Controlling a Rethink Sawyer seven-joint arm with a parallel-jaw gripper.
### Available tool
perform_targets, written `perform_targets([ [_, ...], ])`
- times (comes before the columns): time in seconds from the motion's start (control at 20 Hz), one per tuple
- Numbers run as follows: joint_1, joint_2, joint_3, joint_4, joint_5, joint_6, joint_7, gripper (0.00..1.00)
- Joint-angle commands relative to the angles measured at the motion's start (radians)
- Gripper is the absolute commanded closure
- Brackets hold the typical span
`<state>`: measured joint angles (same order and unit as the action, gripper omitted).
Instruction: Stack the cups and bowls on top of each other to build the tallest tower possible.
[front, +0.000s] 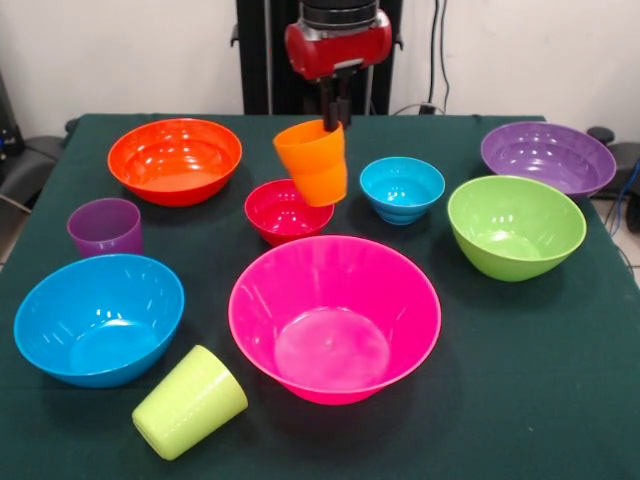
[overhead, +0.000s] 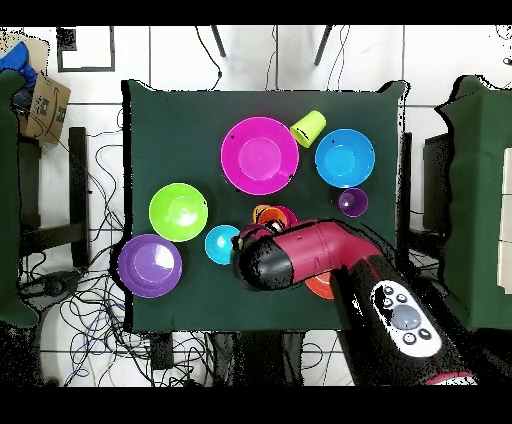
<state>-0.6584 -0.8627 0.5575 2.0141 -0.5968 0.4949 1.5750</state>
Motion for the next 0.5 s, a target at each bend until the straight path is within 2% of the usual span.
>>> perform_targets([
  [0.05,0.084,0.017,-0.032,-0.034,0.056,0.171,0.070,1.00],
  [0.5,0.118,0.018,-0.039,-0.089,0.107,0.265,0.045,1.00],
])
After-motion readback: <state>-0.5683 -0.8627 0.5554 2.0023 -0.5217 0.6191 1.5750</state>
